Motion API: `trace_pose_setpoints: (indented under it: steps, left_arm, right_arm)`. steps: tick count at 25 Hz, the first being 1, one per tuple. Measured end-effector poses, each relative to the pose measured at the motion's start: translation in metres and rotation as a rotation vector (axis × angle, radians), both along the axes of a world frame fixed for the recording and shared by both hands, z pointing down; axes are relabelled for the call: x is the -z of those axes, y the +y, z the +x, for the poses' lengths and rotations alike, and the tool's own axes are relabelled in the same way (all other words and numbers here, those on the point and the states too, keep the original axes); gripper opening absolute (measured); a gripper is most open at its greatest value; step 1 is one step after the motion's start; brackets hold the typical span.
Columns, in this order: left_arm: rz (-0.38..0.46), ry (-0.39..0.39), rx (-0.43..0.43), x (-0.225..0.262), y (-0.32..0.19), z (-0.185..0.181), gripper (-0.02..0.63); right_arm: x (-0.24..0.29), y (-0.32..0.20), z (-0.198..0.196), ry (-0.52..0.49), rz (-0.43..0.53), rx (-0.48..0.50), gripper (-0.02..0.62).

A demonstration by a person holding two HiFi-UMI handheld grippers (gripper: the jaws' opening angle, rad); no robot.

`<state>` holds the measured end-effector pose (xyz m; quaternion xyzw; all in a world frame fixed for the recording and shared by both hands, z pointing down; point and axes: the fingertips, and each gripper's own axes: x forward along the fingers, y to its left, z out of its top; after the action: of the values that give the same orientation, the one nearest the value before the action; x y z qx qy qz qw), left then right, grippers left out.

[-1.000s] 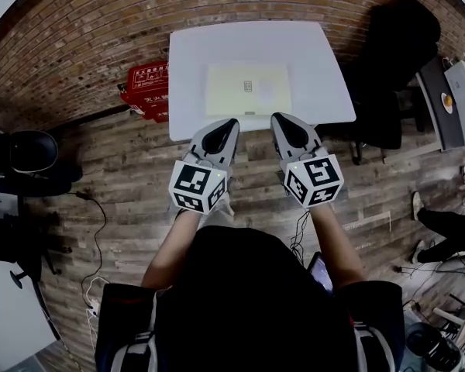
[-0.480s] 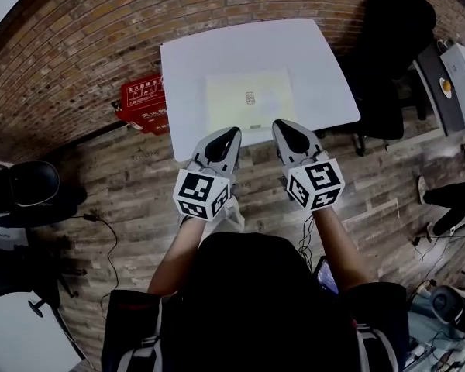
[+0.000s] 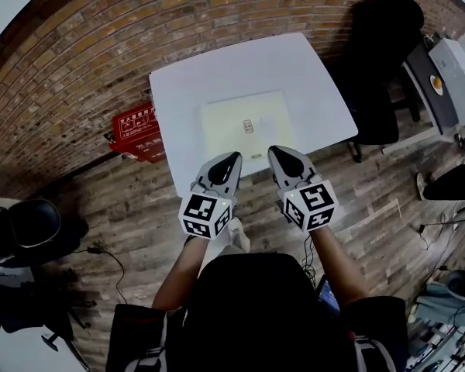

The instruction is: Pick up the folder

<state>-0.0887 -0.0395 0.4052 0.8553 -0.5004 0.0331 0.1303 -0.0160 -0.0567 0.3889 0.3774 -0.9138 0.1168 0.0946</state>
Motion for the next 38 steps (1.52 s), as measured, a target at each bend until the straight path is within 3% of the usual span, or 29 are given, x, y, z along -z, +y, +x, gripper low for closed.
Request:
trace_pose_setpoints:
  steps: [12,19,31,38]
  left_arm:
    - [-0.094,-0.016,-0.088,-0.033,-0.037,-0.015,0.018]
    - [-0.124,-0.03,-0.145,-0.042,-0.048,-0.006,0.018]
    - [-0.212,-0.031,-0.093,-0.073,-0.076,-0.01,0.018]
    - [-0.278,-0.058,-0.155,-0.109,-0.088,-0.009,0.02]
  right_arm:
    - [-0.041,-0.019,-0.013,0.02,-0.098,-0.07,0.029]
    - [-0.071,-0.023,0.002,-0.054,-0.228,-0.145,0.029]
    - [-0.114,-0.027,0.013,-0.177,-0.431,-0.156,0.029]
    - [-0.146,-0.02,0.013,-0.128,-0.514,-0.115,0.029]
